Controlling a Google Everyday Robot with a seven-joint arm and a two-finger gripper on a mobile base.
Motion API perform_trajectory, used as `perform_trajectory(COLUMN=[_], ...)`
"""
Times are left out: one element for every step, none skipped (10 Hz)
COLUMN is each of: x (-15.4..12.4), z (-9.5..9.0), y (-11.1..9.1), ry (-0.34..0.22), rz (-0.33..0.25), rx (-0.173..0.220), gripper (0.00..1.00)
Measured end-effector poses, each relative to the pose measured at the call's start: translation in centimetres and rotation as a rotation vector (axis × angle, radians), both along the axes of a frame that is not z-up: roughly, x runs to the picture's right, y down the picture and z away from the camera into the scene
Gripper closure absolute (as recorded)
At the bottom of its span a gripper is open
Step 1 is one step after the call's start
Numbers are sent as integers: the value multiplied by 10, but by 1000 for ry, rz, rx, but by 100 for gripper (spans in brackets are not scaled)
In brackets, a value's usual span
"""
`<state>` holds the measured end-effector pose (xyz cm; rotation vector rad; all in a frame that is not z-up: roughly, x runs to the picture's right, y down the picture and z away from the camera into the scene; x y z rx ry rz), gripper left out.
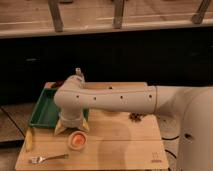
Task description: Place apple in paper cup
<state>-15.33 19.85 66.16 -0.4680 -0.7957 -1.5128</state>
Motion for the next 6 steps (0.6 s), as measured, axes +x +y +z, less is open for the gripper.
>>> perform_trajectory(x=[0, -1, 0, 0, 0, -1], z=[0, -1, -1, -1, -1, -1], y=[0, 0, 0, -1, 0, 0], ry=[-4, -12, -14, -14, -14, -16], rz=[2, 4, 5, 7, 6, 5], rx=[5, 14, 18, 19, 19, 19], gripper=[20, 20, 20, 20, 20, 20])
